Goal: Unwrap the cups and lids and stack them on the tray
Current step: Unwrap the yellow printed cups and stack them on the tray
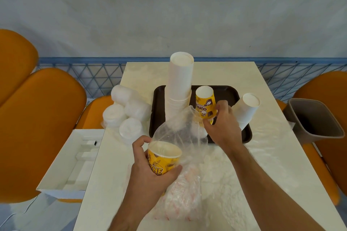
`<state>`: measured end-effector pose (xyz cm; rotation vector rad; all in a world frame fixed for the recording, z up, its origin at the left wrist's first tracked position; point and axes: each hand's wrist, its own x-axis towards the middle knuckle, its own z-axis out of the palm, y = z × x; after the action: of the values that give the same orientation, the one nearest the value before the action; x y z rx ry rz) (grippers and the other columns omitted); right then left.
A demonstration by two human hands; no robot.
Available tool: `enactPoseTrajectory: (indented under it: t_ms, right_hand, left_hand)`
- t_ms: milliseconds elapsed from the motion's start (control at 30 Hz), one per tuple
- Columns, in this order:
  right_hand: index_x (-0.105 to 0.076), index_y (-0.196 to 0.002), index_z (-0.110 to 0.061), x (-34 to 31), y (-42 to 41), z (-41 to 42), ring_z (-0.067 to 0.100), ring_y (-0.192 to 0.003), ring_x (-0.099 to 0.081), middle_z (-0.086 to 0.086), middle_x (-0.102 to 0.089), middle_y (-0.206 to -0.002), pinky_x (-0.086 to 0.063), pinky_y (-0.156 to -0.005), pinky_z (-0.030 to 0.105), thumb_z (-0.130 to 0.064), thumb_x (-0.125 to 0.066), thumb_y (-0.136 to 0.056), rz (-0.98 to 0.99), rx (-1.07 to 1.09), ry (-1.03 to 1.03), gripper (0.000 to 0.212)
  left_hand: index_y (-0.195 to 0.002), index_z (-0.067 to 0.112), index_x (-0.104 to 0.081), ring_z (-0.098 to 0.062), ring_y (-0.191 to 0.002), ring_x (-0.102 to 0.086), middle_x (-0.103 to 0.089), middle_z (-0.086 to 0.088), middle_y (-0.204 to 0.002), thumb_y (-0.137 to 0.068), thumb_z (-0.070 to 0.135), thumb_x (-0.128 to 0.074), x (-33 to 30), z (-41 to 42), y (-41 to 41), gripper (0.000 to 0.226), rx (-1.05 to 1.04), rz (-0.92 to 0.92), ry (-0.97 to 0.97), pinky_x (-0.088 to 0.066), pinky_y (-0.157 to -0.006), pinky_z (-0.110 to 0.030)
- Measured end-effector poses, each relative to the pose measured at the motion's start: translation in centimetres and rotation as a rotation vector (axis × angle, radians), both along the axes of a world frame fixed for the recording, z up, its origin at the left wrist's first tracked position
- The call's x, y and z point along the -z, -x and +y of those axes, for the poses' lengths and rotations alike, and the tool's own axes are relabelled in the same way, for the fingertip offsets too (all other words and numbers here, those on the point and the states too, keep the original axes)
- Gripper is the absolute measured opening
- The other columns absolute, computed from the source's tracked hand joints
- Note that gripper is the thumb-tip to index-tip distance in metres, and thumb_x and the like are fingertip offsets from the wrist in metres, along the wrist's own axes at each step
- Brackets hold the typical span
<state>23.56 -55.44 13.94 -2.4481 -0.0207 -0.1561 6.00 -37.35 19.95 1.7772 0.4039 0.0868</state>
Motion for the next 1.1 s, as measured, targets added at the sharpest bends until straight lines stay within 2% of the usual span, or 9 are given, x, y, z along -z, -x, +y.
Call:
enactPoseTrajectory:
  t_ms: [200,367,500,567,667,767,867,967,1100]
  right_hand:
    - [-0.036,-0.134,-0.029,-0.4,-0.3,-0.1,0.016,-0.103,-0.051,0.002,-0.042,-0.132,-0.050,-0.075,0.033,-0.022,-0.084,-0.078,-0.111,-0.037,-0.093,0.075]
    - [-0.054,-0.125,-0.028,0.0,-0.6,-0.3,0.021,-0.105,-0.060,0.002,-0.051,-0.134,-0.053,-0.079,0.030,-0.020,-0.074,-0.089,-0.106,-0.089,0.006,0.041]
    - [-0.060,-0.123,-0.027,0.0,-0.3,-0.7,0.023,-0.112,-0.054,0.001,-0.052,-0.132,-0.048,-0.084,0.029,-0.020,-0.075,-0.088,-0.107,-0.085,0.019,0.039]
    - [-0.064,-0.116,-0.021,-0.7,0.1,-0.8,0.018,-0.108,-0.052,0.001,-0.054,-0.125,-0.044,-0.084,0.024,-0.015,-0.075,-0.086,-0.213,-0.071,-0.012,0.033]
    - [-0.064,-0.096,-0.012,-3.6,1.9,-0.9,0.006,-0.087,-0.051,-0.007,-0.056,-0.099,-0.042,-0.074,0.006,0.005,-0.067,-0.081,-0.334,-0.002,-0.194,0.023]
    - [-0.065,-0.078,-0.009,-7.2,5.0,-1.3,0.010,-0.076,-0.060,-0.008,-0.063,-0.074,-0.047,-0.062,0.013,0.016,-0.056,-0.080,-0.225,-0.076,-0.457,0.027]
    - [-0.069,-0.070,-0.010,-10.1,7.6,-1.9,0.013,-0.065,-0.063,0.001,-0.068,-0.069,-0.052,-0.061,0.023,0.023,-0.047,-0.079,-0.048,-0.296,-0.619,0.041]
    - [-0.076,-0.078,-0.022,-10.4,8.5,-2.0,0.009,-0.075,-0.068,-0.006,-0.074,-0.079,-0.052,-0.071,0.019,0.015,-0.058,-0.086,0.169,-0.536,-0.490,0.041]
    - [-0.078,-0.093,-0.032,-9.9,8.0,-2.2,0.003,-0.109,-0.065,-0.023,-0.068,-0.110,-0.051,-0.089,0.018,-0.022,-0.078,-0.088,0.288,-0.684,-0.352,0.011]
  left_hand:
    - [-0.114,0.048,-0.031,-0.007,-0.079,-0.066,-0.061,0.007,-0.097,-0.068,0.013,-0.088,0.0,0.1,0.0,0.082,0.006,0.001,0.004,-0.053,-0.064,-0.015]
    - [-0.114,0.048,-0.032,-0.006,-0.079,-0.066,-0.061,0.011,-0.095,-0.067,0.013,-0.089,0.1,-0.1,0.1,0.081,0.010,0.013,-0.015,-0.052,-0.063,-0.015]
    - [-0.111,0.044,-0.043,0.005,-0.083,-0.063,-0.061,0.032,-0.092,-0.066,0.019,-0.090,0.0,-0.2,-0.2,0.070,0.029,0.039,-0.042,-0.049,-0.063,-0.009]
    - [-0.105,0.040,-0.050,0.010,-0.085,-0.062,-0.062,0.037,-0.092,-0.066,0.021,-0.090,0.1,-0.2,-0.4,0.059,0.043,0.051,-0.054,-0.047,-0.065,-0.006]
    - [-0.106,0.036,-0.057,0.003,-0.078,-0.065,-0.068,0.025,-0.088,-0.065,0.024,-0.091,0.4,-0.2,-0.5,0.055,0.035,0.076,-0.051,-0.049,-0.062,-0.010]
    - [-0.115,0.038,-0.058,-0.003,-0.073,-0.067,-0.070,0.018,-0.088,-0.061,0.034,-0.091,0.4,-0.3,-0.6,0.063,0.018,0.089,-0.044,-0.052,-0.060,-0.018]
    - [-0.116,0.037,-0.059,-0.002,-0.082,-0.068,-0.071,0.020,-0.093,-0.060,0.033,-0.091,0.1,-0.5,-0.8,0.065,0.028,0.068,-0.042,-0.052,-0.063,-0.017]
    - [-0.113,0.037,-0.060,-0.002,-0.087,-0.068,-0.071,0.021,-0.094,-0.061,0.026,-0.092,-0.4,-1.1,-0.9,0.062,0.081,0.040,-0.058,-0.050,-0.069,-0.011]
    - [-0.117,0.041,-0.055,-0.002,-0.087,-0.068,-0.069,0.023,-0.095,-0.067,0.020,-0.091,-0.6,-1.8,-1.3,0.066,0.160,0.035,-0.106,-0.051,-0.070,-0.011]
